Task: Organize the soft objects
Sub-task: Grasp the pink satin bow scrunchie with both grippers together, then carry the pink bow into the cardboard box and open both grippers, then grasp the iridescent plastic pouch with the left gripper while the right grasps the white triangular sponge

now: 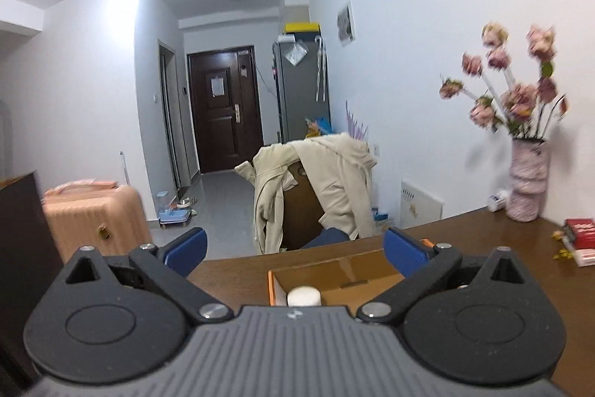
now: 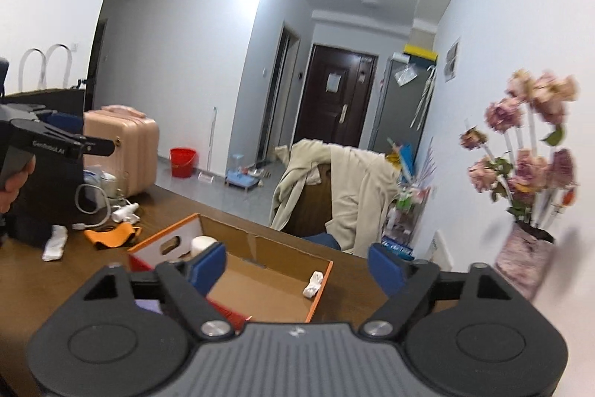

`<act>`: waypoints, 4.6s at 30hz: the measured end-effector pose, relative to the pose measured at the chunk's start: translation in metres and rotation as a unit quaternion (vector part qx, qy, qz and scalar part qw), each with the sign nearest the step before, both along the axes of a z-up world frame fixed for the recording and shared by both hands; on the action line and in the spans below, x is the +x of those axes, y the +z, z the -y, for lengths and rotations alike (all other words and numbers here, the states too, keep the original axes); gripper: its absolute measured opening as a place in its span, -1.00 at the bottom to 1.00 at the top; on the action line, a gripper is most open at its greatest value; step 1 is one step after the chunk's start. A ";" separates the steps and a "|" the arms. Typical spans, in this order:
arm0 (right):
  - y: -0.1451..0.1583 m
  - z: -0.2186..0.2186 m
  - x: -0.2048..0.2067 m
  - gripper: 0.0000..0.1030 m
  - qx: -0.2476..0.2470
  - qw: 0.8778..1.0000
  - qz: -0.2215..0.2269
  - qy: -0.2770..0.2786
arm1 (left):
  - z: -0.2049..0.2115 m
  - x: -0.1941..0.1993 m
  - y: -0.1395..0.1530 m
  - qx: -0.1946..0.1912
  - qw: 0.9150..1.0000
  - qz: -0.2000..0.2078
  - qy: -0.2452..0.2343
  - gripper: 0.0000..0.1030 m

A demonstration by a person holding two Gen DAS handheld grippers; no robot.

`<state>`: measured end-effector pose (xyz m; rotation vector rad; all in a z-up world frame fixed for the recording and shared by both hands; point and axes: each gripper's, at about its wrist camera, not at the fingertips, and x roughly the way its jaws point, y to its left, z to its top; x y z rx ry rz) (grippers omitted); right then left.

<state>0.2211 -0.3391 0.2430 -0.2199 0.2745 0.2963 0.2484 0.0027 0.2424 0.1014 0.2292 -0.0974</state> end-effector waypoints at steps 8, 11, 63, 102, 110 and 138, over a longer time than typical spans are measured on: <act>-0.039 -0.025 -0.128 0.82 0.017 1.000 -0.011 0.003 | -0.031 -0.139 -0.053 0.011 0.998 0.038 -0.058 1.00; -0.067 -0.027 -0.161 1.00 0.022 0.999 -0.006 0.025 | -0.034 -0.166 -0.078 0.003 0.997 0.025 -0.073 1.00; -0.142 -0.080 -0.084 -0.80 0.158 0.971 -0.178 0.001 | 0.004 -0.104 -0.158 -0.122 0.953 -0.160 -0.227 -0.69; -0.144 -0.118 0.396 -0.77 0.110 0.930 -0.351 0.027 | 0.016 0.345 -0.148 -0.164 0.936 -0.308 -0.041 -0.47; -0.162 -0.127 0.399 -0.40 0.107 0.927 -0.359 0.006 | 0.012 0.317 -0.127 -0.132 0.950 -0.280 -0.039 -0.30; -0.040 -0.089 -0.017 0.34 0.128 0.980 -0.153 -0.009 | -0.088 -0.049 -0.043 -0.122 0.985 -0.085 -0.086 0.92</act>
